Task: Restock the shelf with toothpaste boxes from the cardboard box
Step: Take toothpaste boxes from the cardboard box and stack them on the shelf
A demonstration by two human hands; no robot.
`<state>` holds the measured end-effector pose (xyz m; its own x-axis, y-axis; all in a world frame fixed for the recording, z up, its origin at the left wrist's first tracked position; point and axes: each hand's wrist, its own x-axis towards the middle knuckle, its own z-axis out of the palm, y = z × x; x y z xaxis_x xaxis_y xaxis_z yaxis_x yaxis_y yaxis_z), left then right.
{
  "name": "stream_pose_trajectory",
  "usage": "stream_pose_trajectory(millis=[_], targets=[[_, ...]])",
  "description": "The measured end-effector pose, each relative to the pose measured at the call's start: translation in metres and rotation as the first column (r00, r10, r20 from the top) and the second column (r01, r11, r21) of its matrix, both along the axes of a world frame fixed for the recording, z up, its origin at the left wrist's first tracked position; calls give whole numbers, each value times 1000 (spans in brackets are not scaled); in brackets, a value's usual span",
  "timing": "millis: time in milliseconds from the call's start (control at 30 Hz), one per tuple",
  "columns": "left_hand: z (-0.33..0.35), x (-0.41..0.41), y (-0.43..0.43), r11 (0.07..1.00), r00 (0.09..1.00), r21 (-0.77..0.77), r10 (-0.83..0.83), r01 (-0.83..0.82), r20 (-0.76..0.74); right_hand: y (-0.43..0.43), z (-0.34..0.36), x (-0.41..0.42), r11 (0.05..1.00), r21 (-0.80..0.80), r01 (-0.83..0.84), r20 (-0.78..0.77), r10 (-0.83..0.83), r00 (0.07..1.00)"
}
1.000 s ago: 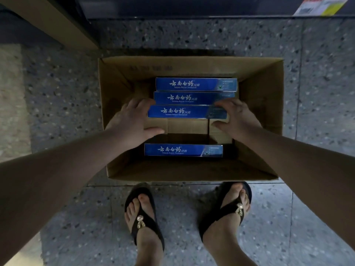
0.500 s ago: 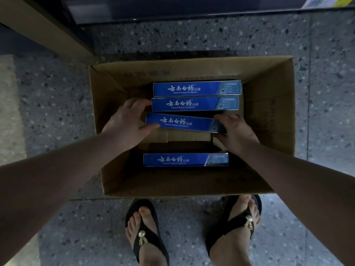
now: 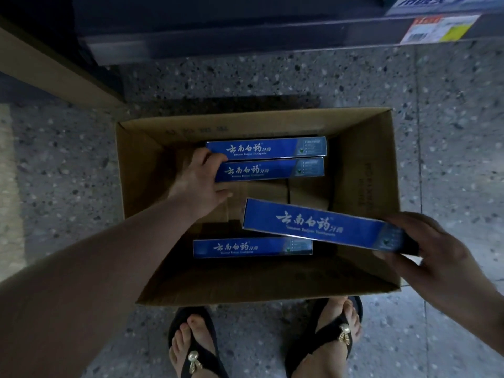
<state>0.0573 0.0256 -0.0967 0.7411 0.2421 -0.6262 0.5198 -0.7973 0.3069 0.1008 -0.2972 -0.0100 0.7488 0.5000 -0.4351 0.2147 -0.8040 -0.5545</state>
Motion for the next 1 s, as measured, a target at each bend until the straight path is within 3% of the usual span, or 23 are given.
stream_pose_trajectory(millis=[167, 300, 433, 567, 733, 1000], targets=[[-10, -12, -13, 991, 996, 118, -51, 58, -67, 4, -13, -6, 995, 25, 92, 12, -92, 996], [-5, -16, -10, 986, 988, -65, 153, -155, -28, 14, -11, -2, 995, -26, 98, 31, -97, 995], [41, -28, -8, 980, 985, -129, 163, -155, 58, 16, 31, -1, 995, -63, 81, 39, -78, 996], [119, -48, -2, 980, 979, -141, 161, -144, 122, 10, 110, -3, 997, -47, 59, 62, -56, 997], [254, -62, 1, 930, 942, -277, 293, -241, 165, -3, 234, -6, 999, -28, 41, 117, -38, 992], [486, -63, -1, 925, 883, -346, 290, -159, 370, -40, 443, -39, 978, 129, 163, 252, -192, 948]])
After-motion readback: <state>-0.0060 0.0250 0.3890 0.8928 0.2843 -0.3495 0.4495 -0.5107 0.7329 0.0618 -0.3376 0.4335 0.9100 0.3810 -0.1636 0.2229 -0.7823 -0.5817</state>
